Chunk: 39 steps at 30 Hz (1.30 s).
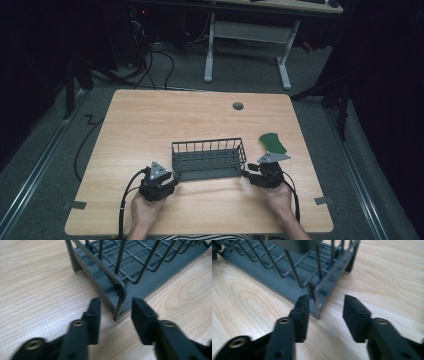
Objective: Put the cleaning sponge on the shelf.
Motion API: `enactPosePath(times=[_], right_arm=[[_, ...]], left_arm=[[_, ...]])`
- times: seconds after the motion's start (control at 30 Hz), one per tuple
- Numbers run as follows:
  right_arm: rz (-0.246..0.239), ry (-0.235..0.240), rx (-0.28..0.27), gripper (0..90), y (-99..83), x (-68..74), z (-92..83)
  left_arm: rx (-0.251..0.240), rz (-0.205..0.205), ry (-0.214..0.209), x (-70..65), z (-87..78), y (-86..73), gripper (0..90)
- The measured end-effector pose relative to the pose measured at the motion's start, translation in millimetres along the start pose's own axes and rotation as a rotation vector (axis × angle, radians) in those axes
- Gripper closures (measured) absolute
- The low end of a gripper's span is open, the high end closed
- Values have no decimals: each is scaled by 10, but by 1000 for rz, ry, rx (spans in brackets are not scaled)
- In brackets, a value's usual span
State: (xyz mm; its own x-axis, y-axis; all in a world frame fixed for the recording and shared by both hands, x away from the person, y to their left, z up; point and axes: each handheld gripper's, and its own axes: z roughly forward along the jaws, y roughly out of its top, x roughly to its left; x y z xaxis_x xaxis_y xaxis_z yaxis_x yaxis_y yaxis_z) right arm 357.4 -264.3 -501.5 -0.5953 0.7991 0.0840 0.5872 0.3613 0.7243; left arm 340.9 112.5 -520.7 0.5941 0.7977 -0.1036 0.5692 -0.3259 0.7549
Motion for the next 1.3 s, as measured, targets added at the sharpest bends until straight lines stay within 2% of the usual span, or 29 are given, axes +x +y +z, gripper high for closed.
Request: enactPosePath(times=[0.1, 0.33, 0.47, 0.57, 0.73, 0.87, 0.93, 1.13, 1.3], right_arm=[[11, -13, -11, 490, -29, -27, -40], [24, -55, -54, 431, -111, -124, -182], [31, -96, -90, 426, -146, -181, -250], [43, -119, -107, 418, -147, -240, -292], [67, -144, -138, 402, -155, -360, -322], [119, -155, -152, 393, -171, -469, -342], [129, -174, -140, 375, -160, -529, -360], [181, -219, -161, 336, -107, -717, -417], [212, -266, -143, 319, -31, -878, -393]], left_arm=[[-2, -3, 6, 7, 2, -19, 467], [-14, -21, 14, 115, -55, -78, 362], [-17, -44, 35, 216, -82, -114, 349], [-14, -58, 65, 296, -84, -138, 346], [-13, -66, 105, 403, -78, -160, 345], [-10, -90, 139, 479, -48, -155, 344], [-9, -92, 157, 509, -30, -149, 344], [-7, -94, 185, 565, -10, -131, 340], [-2, -97, 217, 580, 0, -124, 332]])
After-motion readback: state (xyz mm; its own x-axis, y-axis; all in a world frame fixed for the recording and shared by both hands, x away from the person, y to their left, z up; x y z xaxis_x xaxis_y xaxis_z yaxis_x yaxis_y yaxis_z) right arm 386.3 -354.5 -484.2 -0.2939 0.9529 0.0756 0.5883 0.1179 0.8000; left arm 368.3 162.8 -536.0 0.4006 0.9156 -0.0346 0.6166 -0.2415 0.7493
